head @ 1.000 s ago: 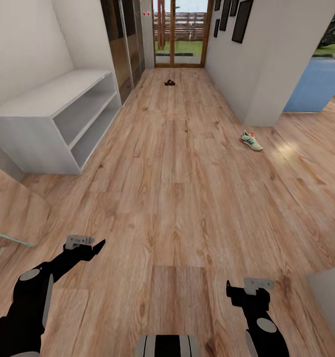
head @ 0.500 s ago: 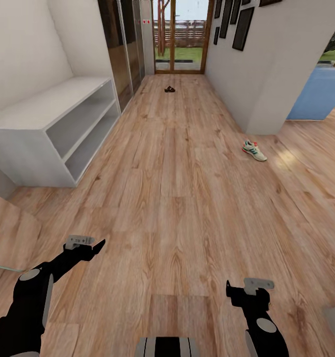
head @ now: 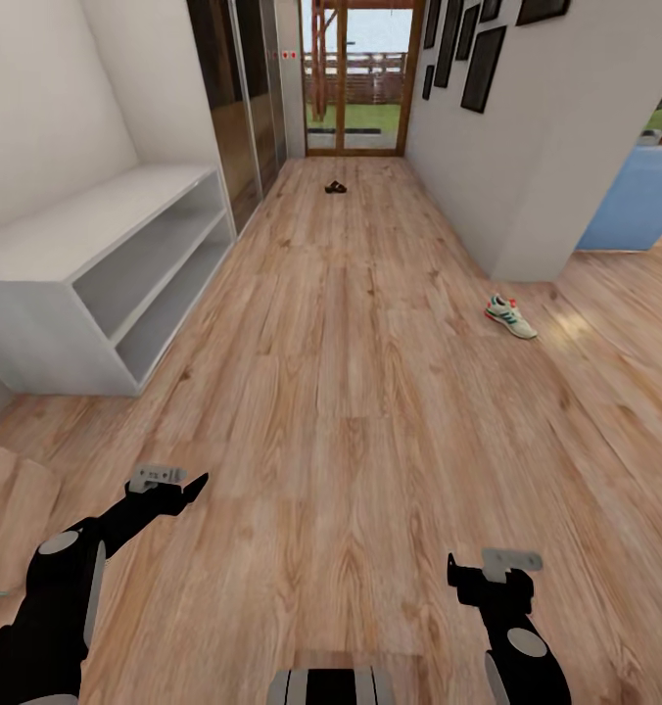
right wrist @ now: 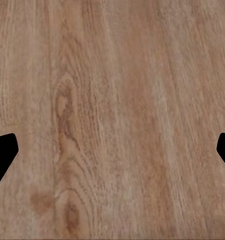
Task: Pick up the two gym shoes and the two sandals from the corridor floor and place them onto the hallstand (shoe rack) in the corridor, making sure they are on the rack and not on the floor. Arrange them so the two gym shoes are next to each other and the two sandals are next to each other.
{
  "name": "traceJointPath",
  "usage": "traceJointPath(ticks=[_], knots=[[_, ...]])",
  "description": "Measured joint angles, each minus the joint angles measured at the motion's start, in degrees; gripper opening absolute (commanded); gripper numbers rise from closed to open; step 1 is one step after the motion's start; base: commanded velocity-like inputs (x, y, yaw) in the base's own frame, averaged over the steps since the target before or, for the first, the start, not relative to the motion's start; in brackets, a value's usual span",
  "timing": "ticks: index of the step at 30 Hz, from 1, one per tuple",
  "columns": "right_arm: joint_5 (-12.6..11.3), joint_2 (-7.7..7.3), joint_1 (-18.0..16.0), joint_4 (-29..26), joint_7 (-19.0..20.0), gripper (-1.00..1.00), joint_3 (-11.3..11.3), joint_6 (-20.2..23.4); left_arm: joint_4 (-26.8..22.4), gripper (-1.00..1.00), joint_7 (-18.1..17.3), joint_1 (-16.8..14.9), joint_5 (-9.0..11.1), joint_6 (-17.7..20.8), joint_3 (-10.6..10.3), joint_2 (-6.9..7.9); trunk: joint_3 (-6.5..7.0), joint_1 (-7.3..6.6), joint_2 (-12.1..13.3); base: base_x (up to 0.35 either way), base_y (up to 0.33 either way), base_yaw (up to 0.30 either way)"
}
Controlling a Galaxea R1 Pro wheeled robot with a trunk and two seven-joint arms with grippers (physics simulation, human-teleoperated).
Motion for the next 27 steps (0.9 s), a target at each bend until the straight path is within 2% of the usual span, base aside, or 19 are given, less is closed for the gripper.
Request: traceJointPath(ticks=[10,27], knots=[[0.0,0.06,0.0,0.0,0.0,1.00,0.0,0.0,0.0,1.00,0.0,0.0,0.0,0.0,0.0,0.00,0.09,0.00,0.0,0.334,0.000,0.000],[0.0,0.05,0.0,0.0,0.0,1.00,0.0,0.0,0.0,1.00,0.0,0.0,0.0,0.0,0.0,0.00,1.07,0.00,0.0,0.334,0.000,0.000]])
